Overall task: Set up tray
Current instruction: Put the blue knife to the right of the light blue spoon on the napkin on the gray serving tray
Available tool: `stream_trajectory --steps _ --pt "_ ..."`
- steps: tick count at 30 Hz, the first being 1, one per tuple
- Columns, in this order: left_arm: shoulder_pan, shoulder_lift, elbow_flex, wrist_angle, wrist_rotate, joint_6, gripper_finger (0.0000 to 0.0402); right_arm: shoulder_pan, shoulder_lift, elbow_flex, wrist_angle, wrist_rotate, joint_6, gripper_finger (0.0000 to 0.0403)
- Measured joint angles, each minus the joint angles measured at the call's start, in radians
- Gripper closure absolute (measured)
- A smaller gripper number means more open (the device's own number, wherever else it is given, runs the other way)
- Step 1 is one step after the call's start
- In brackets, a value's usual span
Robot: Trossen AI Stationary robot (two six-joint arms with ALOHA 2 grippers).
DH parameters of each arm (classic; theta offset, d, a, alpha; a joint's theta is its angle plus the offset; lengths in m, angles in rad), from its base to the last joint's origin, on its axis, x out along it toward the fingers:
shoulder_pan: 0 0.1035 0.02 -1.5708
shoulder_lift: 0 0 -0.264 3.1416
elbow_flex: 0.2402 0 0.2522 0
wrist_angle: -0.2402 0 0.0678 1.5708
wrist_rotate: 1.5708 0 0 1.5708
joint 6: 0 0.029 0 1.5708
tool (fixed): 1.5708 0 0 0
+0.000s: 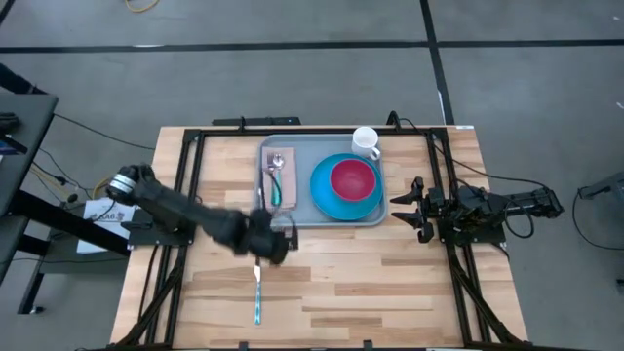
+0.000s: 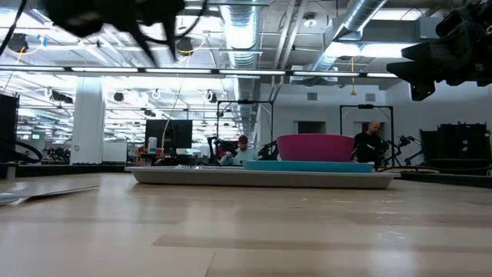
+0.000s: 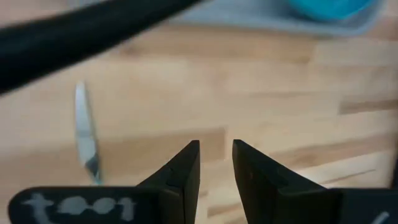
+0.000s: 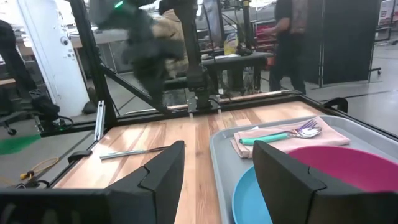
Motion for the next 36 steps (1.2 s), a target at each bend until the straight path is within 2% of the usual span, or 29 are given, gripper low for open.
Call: stream_trajectory --steps 5,11,17,26,30,36 --pt "-0.127 0.096 0.000 -0.027 0.066 -0.234 0.0319 0.000 0.000 0.000 0.001 0.000 0.000 0.0221" --pt "-0.190 0.218 0.000 0.035 0.169 -0.356 0.0319 0.000 0.000 0.000 0.000 0.000 0.000 0.0221" --pt "-0.198 0.296 0.000 0.082 0.243 -0.374 0.0319 0.000 0.000 0.000 0.001 0.000 0.000 0.0221" --pt "-0.204 0.302 0.000 0.030 0.253 -0.359 0.0314 0.000 0.000 0.000 0.000 0.000 0.000 0.0221" --pt "-0.219 0.302 0.000 0.030 0.256 -0.357 0.0285 0.000 0.000 0.000 0.000 0.000 0.000 0.0221" --pt "-0.233 0.302 0.000 0.030 0.343 -0.362 0.0230 0.000 0.000 0.000 0.000 0.000 0.000 0.0221"
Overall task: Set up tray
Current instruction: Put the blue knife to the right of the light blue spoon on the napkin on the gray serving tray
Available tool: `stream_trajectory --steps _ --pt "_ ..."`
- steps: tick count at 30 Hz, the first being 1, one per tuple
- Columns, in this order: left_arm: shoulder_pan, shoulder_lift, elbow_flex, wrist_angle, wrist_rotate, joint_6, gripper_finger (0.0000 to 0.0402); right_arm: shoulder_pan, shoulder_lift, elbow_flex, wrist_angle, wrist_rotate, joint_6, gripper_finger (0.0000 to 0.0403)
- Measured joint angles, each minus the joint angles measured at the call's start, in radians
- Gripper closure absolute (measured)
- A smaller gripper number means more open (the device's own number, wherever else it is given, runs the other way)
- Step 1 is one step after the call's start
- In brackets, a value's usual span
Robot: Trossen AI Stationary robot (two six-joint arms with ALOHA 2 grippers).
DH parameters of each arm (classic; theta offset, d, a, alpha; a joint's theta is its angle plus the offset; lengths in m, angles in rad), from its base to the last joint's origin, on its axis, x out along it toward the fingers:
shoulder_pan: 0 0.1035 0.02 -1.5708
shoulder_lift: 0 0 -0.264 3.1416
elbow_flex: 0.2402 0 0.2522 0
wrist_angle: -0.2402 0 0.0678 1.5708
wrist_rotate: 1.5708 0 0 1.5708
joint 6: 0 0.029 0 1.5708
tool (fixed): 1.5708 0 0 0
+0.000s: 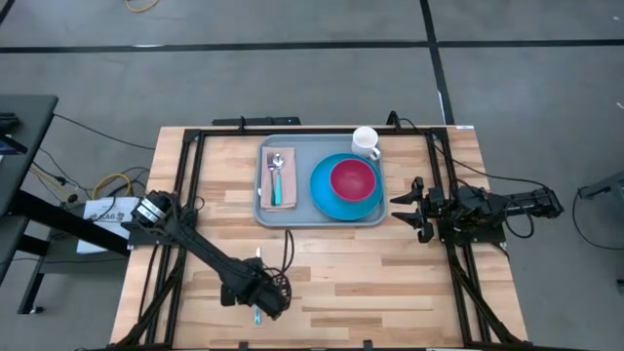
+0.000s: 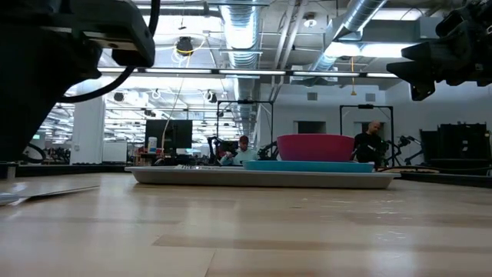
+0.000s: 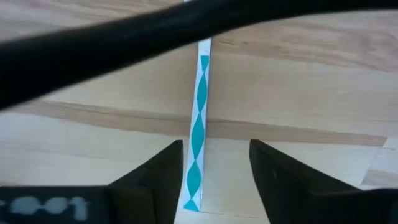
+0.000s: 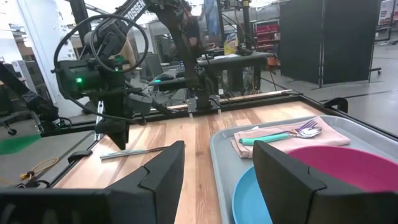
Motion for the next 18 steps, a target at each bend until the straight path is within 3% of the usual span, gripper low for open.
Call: stream_trajectory --steps 6,18 --pt "0.002 0.000 0.000 -0.023 -0.020 -0.009 0.0212 0.000 0.000 0.000 0.000 0.000 0.000 0.0221" --pt "0.014 0.028 -0.009 -0.068 -0.004 0.007 0.0219 0.000 0.000 0.000 0.000 0.000 0.000 0.0221"
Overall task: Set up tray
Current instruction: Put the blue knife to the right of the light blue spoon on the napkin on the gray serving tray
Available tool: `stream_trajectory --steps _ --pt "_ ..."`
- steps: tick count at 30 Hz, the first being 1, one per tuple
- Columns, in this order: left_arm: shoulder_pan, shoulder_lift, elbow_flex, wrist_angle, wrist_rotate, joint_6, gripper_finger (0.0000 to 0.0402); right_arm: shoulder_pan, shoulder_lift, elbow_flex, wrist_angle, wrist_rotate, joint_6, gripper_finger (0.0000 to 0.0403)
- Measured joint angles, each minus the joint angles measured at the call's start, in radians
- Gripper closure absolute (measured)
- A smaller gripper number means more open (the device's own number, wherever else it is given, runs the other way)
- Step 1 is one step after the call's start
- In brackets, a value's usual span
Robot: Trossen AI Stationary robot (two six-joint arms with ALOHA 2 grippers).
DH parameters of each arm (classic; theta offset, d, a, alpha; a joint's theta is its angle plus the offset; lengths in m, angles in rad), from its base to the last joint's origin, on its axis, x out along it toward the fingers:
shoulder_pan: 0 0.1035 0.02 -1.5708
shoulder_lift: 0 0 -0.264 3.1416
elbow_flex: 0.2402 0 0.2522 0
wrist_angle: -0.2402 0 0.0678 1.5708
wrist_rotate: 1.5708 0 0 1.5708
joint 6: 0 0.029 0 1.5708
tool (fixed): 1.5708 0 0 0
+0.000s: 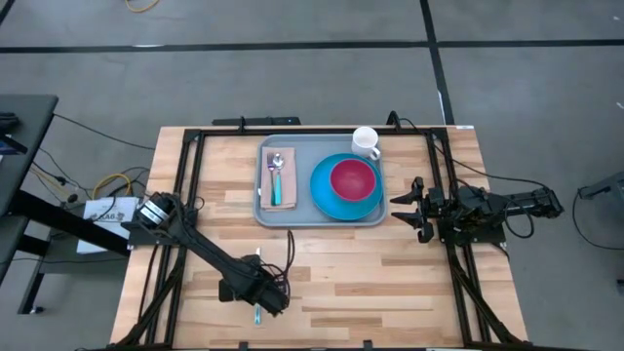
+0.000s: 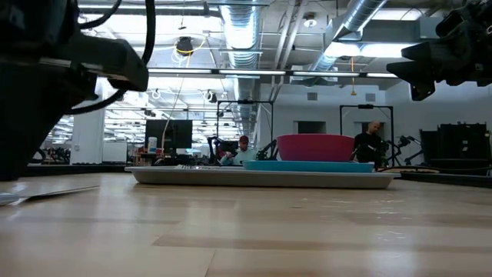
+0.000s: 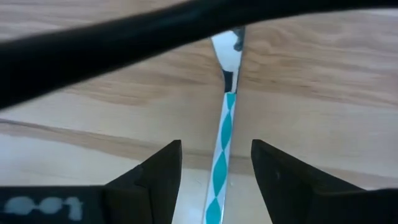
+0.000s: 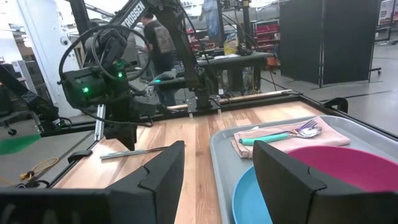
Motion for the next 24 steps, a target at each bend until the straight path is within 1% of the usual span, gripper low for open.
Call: stream_trajectory --steps 4,7,11,14,17,23,24 --pt "0.002 0.037 0.000 0.033 0.022 0.004 0.0219 0.000 0.000 0.000 0.000 0.000 0.000 0.0221" --pt "0.002 0.065 0.005 0.089 0.030 0.006 0.0220 0.000 0.000 0.000 0.001 0.000 0.000 0.0221" --pt "0.002 0.096 0.016 0.095 0.032 0.007 0.0220 0.000 -0.001 0.000 0.000 0.000 0.000 0.0221" --pt "0.002 0.097 0.016 0.094 0.030 0.006 0.0232 0.000 0.000 0.000 0.000 0.000 0.000 0.0221" --pt "0.002 0.096 0.016 0.087 0.027 0.011 0.0265 0.000 0.001 0.000 -0.001 0.000 0.000 0.0221" --pt "0.003 0.097 0.016 0.094 0.011 0.026 0.0369 0.000 0.001 0.000 0.000 0.000 0.000 0.0221" --pt "0.002 0.097 0.016 0.093 0.009 0.026 0.0381 0.000 0.001 0.000 0.000 0.000 0.000 0.0221"
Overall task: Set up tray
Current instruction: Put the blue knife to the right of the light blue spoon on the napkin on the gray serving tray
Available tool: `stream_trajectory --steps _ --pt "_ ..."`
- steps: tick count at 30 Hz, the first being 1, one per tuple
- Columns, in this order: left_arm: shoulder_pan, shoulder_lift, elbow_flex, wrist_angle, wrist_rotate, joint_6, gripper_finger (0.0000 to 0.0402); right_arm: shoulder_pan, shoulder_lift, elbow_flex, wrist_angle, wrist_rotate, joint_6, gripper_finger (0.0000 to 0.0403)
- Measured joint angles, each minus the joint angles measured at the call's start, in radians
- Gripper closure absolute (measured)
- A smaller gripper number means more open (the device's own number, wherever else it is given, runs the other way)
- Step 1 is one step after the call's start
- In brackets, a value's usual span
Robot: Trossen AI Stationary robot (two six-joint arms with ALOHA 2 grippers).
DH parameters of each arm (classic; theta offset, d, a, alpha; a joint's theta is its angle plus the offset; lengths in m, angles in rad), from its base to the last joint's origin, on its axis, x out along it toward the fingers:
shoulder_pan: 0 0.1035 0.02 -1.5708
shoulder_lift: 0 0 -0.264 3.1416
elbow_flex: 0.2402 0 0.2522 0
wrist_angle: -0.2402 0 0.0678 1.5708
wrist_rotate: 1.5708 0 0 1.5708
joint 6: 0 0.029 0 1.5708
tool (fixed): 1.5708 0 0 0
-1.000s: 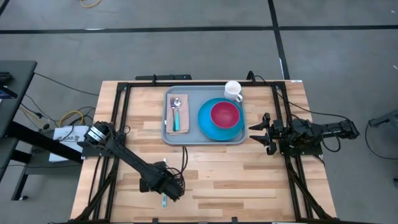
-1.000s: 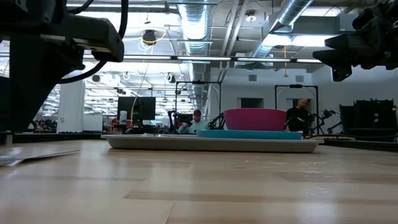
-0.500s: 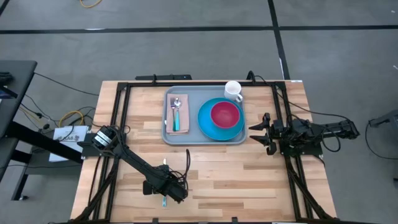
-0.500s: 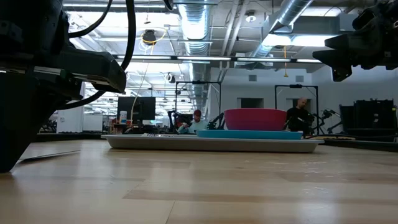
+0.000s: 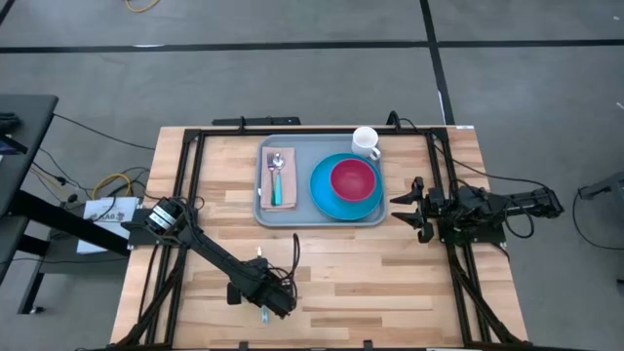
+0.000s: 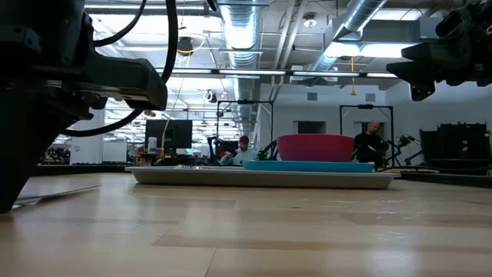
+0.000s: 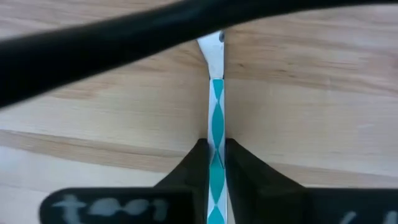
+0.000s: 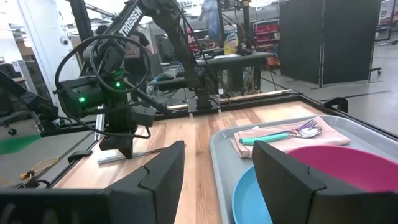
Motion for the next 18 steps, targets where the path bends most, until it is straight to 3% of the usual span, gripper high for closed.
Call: stream_trajectory --steps 6,12,18 --pt "0.019 0.000 0.001 0.009 -0.014 0.040 0.0385 0.000 0.000 0.000 0.000 0.000 0.000 0.0221" --pt "0.057 -0.005 0.078 -0.117 -0.185 0.069 0.0392 0.000 0.000 0.000 0.000 0.000 0.000 0.0221" --pt "0.086 -0.043 0.183 -0.231 -0.293 0.118 0.0392 0.000 0.000 0.000 0.000 0.000 0.000 0.0221"
